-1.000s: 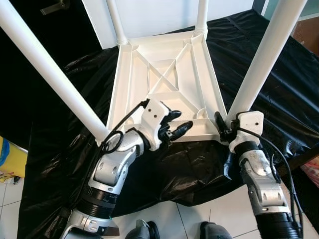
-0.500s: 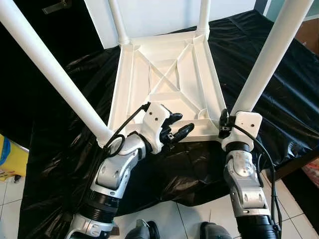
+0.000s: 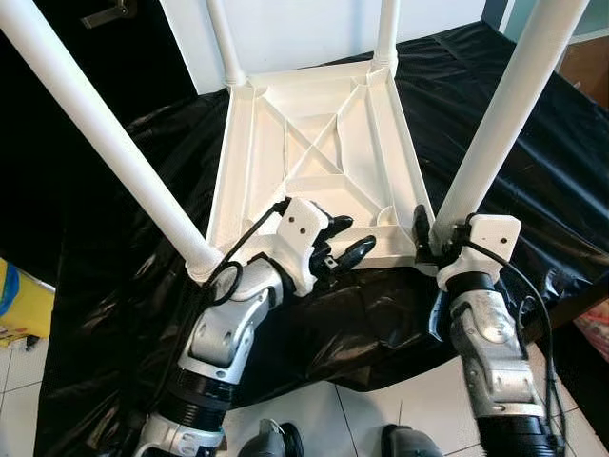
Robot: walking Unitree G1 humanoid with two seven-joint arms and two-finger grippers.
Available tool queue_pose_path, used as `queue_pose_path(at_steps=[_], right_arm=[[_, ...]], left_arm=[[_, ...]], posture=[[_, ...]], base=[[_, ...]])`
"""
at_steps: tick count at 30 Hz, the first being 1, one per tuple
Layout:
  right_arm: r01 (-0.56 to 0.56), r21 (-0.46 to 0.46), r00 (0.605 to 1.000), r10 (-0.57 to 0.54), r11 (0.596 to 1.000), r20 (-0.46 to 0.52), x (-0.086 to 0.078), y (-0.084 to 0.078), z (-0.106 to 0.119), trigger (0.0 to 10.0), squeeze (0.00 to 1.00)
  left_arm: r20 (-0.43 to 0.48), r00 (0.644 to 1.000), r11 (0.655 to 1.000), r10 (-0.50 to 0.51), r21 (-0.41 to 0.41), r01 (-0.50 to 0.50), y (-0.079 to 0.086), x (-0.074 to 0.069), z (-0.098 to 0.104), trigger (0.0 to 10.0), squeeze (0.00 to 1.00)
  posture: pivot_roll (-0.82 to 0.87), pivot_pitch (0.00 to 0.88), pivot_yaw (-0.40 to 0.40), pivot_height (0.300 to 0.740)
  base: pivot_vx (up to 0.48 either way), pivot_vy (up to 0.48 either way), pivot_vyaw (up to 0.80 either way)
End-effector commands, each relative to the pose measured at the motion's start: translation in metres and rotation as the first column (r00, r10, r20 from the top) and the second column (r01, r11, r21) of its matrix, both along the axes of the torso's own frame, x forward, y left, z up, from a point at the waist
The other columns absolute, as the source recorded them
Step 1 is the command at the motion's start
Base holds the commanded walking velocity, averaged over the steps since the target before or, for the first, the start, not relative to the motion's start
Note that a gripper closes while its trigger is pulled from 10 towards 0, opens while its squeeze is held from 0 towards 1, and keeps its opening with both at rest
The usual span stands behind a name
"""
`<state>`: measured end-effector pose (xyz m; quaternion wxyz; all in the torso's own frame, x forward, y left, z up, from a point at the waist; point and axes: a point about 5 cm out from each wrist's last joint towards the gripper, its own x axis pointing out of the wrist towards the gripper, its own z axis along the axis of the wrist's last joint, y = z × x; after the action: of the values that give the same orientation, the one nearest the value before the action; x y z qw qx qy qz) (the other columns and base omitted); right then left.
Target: Building children table
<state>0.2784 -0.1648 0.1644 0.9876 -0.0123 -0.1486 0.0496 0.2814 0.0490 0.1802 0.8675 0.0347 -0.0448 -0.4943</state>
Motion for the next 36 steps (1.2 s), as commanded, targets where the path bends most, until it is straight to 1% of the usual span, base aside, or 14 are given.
queue_pose_path(at_steps=[1,5,9,15,17,18,19,20,21,30,31,33,34,36], right_arm=[[-0.047,0.002,0.999,0.047,0.999,0.005,-0.003,0.004,-0.001,10.0,0.00],[-0.212,-0.081,0.977,0.211,0.974,-0.025,-0.004,-0.002,-0.002,10.0,0.00],[-0.339,-0.127,0.941,0.335,0.932,-0.048,0.006,-0.014,0.009,10.0,0.00],[-0.393,-0.146,0.920,0.387,0.908,-0.070,0.012,-0.020,0.014,10.0,0.00],[-0.474,-0.192,0.880,0.457,0.859,-0.130,0.019,-0.022,0.014,10.0,0.00],[-0.474,-0.192,0.880,0.457,0.859,-0.130,0.019,-0.022,0.014,10.0,0.00],[-0.511,-0.206,0.859,0.485,0.835,-0.165,0.021,-0.023,0.012,8.9,0.00],[-0.511,-0.206,0.859,0.485,0.835,-0.165,0.021,-0.023,0.012,8.9,0.00],[-0.525,-0.227,0.851,0.495,0.820,-0.176,0.023,-0.025,0.012,0.0,0.00],[-0.550,-0.239,0.832,0.504,0.800,-0.231,0.021,-0.037,0.007,0.0,0.00],[-0.538,-0.229,0.839,0.489,0.811,-0.240,0.020,-0.039,0.004,1.1,0.00],[-0.528,-0.221,0.844,0.477,0.820,-0.246,0.020,-0.039,0.002,1.1,0.00],[-0.511,-0.203,0.852,0.461,0.835,-0.249,0.019,-0.041,0.000,10.0,0.00],[-0.503,-0.186,0.855,0.454,0.844,-0.251,0.020,-0.041,-0.002,10.0,0.00]], left_arm=[[0.000,0.995,0.995,0.098,-0.003,-0.098,0.004,0.002,-0.002,10.0,0.00],[-0.005,0.997,0.997,0.078,-0.002,-0.078,0.005,0.000,-0.002,10.0,0.00],[-0.001,0.998,0.998,0.065,0.004,-0.065,0.005,0.000,-0.002,10.0,0.00],[-0.001,0.999,0.999,0.053,0.001,-0.053,0.005,-0.001,-0.001,10.0,0.00],[0.007,0.999,0.999,0.033,0.012,-0.033,0.003,-0.006,-0.001,10.0,0.00],[0.007,0.999,0.999,0.033,0.012,-0.033,0.003,-0.006,-0.001,10.0,0.00],[0.007,1.000,1.000,0.025,0.016,-0.025,0.003,-0.007,-0.002,10.0,0.00],[0.007,1.000,1.000,0.025,0.016,-0.025,0.003,-0.007,-0.002,10.0,0.00],[0.008,1.000,1.000,0.022,0.019,-0.023,0.002,-0.007,-0.002,10.0,0.00],[0.007,1.000,0.999,0.028,0.019,-0.028,0.002,-0.004,-0.001,10.0,0.00],[0.008,0.999,0.999,0.033,0.017,-0.033,0.002,-0.003,-0.001,10.0,0.00],[0.009,0.999,0.999,0.037,0.015,-0.037,0.002,-0.003,0.000,10.0,0.00],[0.007,0.999,0.999,0.043,0.012,-0.043,0.002,-0.003,0.000,10.0,0.00],[0.005,0.999,0.999,0.046,0.011,-0.046,0.002,-0.003,0.000,10.0,0.00]], posture=[[-0.10,0.139,0.079,0.740],[-0.10,0.133,0.083,0.740],[-0.10,0.123,0.089,0.740],[-0.08,0.120,0.091,0.740],[-0.08,0.118,0.093,0.740],[-0.08,0.118,0.093,0.740],[-0.07,0.116,0.093,0.740],[-0.07,0.116,0.093,0.740],[-0.07,0.115,0.093,0.740],[-0.07,0.106,0.079,0.740],[-0.07,0.109,0.075,0.740],[-0.07,0.109,0.075,0.740],[-0.07,0.116,0.067,0.740],[-0.08,0.122,0.061,0.740]], base=[[0.000,0.000,0.00],[0.000,0.000,0.00],[0.000,0.000,0.00],[0.000,0.000,0.00],[0.000,0.000,0.00],[0.000,0.000,0.00],[0.000,0.000,0.00],[0.000,0.000,0.00],[0.000,0.000,0.00],[0.000,0.000,0.00],[0.000,0.000,0.00],[0.000,0.000,0.00],[0.000,0.000,0.00],[0.000,0.000,0.00]])
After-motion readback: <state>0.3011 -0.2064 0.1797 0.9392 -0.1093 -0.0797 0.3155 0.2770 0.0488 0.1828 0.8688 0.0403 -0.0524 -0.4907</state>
